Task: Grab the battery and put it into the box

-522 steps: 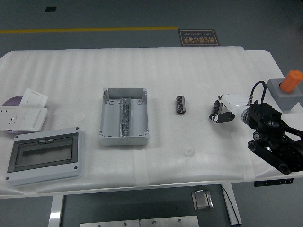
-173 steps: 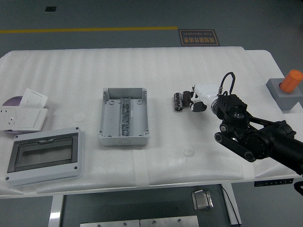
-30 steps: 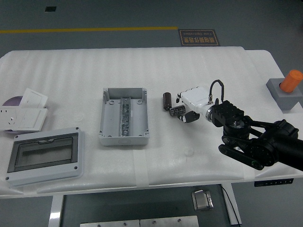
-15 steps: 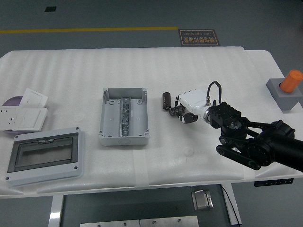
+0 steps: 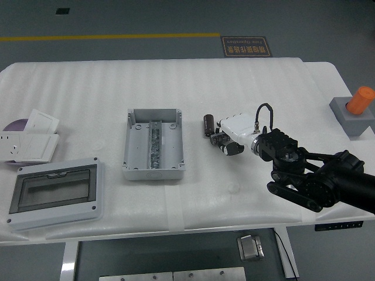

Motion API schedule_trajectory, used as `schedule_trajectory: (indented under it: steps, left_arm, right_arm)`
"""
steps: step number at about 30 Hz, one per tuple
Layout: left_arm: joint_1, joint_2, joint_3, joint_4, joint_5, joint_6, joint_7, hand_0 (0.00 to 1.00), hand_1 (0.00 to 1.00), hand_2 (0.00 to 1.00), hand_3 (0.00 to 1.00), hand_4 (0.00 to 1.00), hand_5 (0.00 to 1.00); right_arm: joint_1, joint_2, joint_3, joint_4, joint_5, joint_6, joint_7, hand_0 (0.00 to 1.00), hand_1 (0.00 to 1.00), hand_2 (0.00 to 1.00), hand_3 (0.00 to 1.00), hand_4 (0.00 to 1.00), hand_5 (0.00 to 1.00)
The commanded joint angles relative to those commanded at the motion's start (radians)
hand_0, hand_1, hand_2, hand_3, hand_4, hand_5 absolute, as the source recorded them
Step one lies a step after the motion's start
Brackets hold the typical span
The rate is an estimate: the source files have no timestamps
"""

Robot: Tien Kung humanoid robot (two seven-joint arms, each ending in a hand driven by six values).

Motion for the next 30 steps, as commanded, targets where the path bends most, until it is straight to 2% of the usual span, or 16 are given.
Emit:
schedule_trajectory:
  steps: [7, 8, 12, 13, 30]
  left_arm:
    - [0.001, -0.001, -0.002, 0.0, 0.0, 0.001, 0.0, 0.624, 0.652, 0.474, 0.591, 0.515, 0.486]
    - [0.001, -0.001, -0.002, 0.0, 0.0, 0.001, 0.0, 0.625, 0.651, 0.474, 0.591, 0.516, 0.487]
    - [0.001, -0.001, -0.002, 0.0, 0.0, 0.001, 0.0, 0.625, 0.651, 0.474, 0.591, 0.516, 0.487]
    - [0.001, -0.001, -0.003, 0.0, 0.0, 0.001, -0.001, 0.625, 0.651, 0.475, 0.592, 0.516, 0.485]
    - [-0.004, -0.002, -0.007, 0.001, 0.001, 0.004, -0.003, 0.625, 0.651, 0.476, 0.592, 0.515, 0.487]
  right_arm:
    - [-0.001, -0.001, 0.0, 0.003, 0.008, 0.002, -0.004, 0.58, 0.626, 0.607, 0.667, 0.577, 0.292]
    - [-0.001, -0.001, 0.0, 0.003, 0.009, 0.003, -0.005, 0.564, 0.603, 0.563, 0.66, 0.517, 0.296]
    - [-0.001, -0.001, 0.0, 0.002, 0.013, 0.003, -0.005, 0.564, 0.603, 0.563, 0.66, 0.517, 0.296]
    - [-0.002, -0.002, 0.0, 0.002, 0.013, 0.002, -0.005, 0.55, 0.598, 0.555, 0.664, 0.311, 0.203]
    - [-0.003, -0.01, 0.008, 0.004, 0.016, -0.007, -0.001, 0.544, 0.589, 0.546, 0.661, 0.314, 0.209]
